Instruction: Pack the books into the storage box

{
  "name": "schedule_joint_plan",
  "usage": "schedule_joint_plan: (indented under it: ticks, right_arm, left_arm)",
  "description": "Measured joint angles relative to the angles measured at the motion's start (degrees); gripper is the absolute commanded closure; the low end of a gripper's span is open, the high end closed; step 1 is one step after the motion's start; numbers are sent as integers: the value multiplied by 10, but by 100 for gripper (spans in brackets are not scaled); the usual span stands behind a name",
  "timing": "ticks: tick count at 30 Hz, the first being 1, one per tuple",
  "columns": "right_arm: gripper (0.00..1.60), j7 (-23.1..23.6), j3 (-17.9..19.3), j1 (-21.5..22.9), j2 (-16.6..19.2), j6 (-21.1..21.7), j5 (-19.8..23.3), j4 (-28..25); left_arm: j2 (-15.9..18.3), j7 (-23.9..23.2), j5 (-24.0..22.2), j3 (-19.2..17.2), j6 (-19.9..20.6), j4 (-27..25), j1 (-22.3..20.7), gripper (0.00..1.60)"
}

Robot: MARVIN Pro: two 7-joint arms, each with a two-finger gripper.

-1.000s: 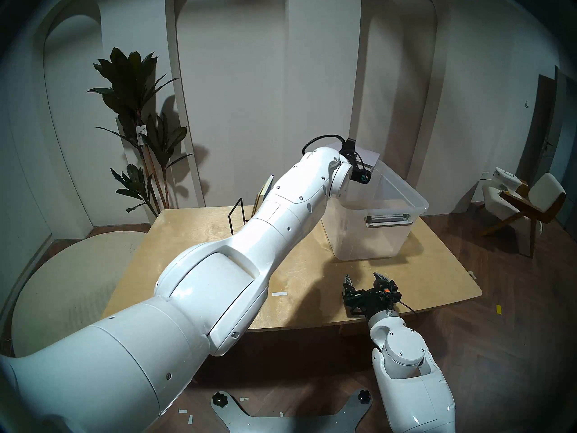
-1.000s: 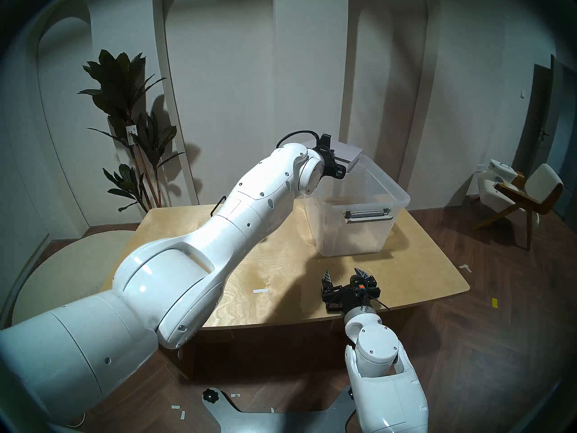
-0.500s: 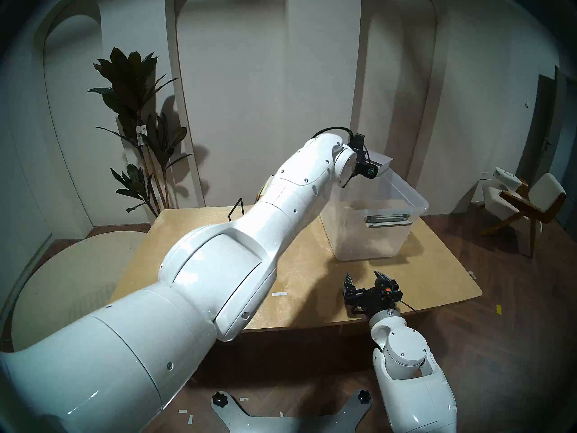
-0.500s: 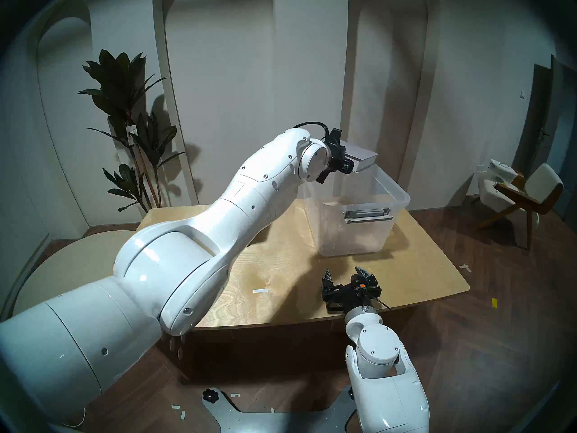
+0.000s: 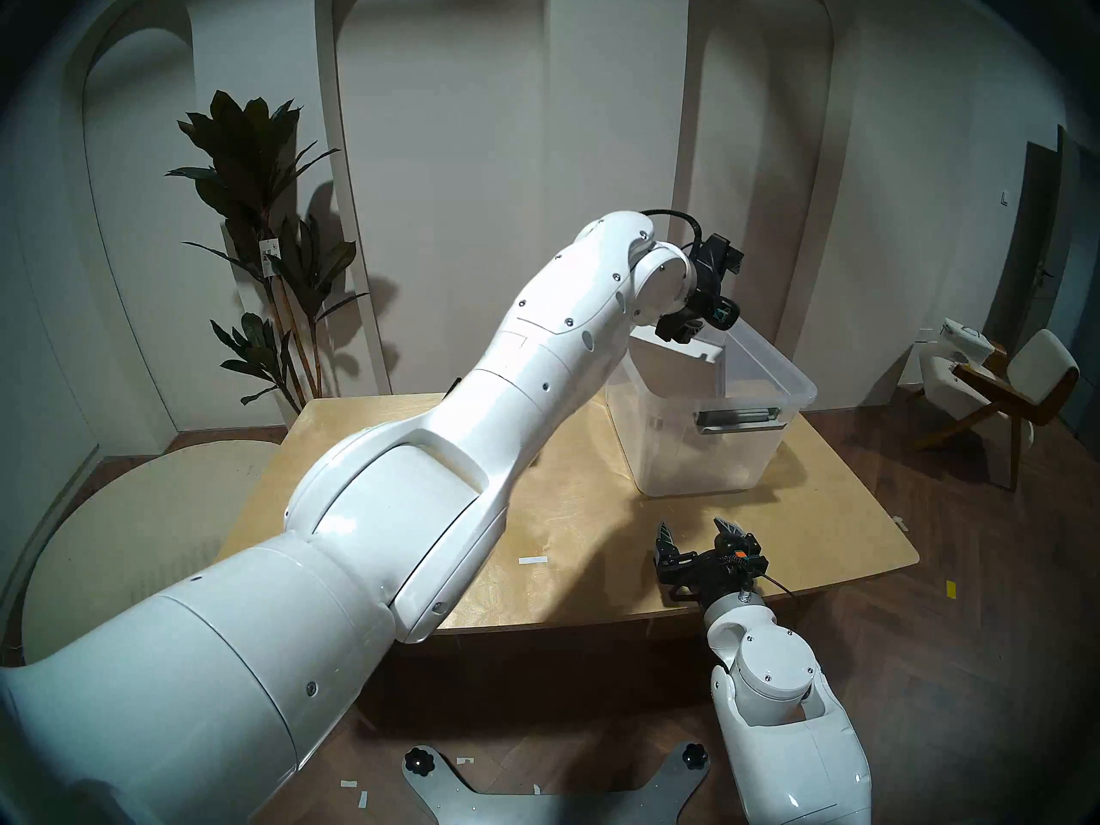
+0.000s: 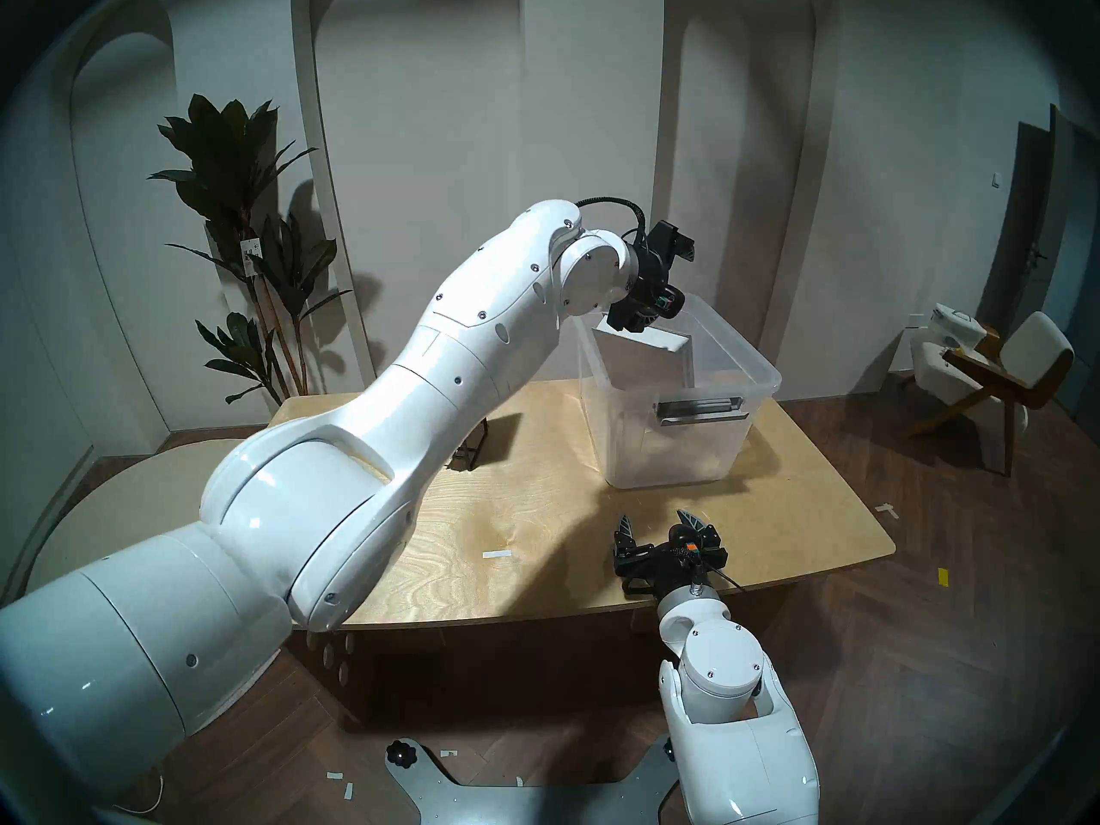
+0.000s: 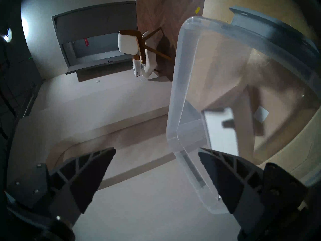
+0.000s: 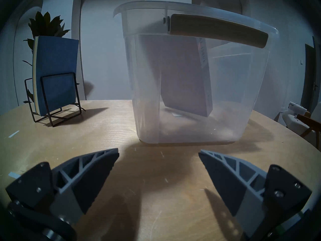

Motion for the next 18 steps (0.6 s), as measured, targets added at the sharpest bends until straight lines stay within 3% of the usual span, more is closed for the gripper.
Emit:
schedule_joint_plan:
  ticks: [8, 18]
  right_arm:
    - [0, 0, 0, 0, 0, 0, 0, 0]
    - [0, 0, 0, 1, 0, 0, 0, 1]
  left_arm:
    - [32, -4, 20, -7, -3, -58, -5, 0]
    - [86, 16, 54, -40, 48, -141, 12, 0]
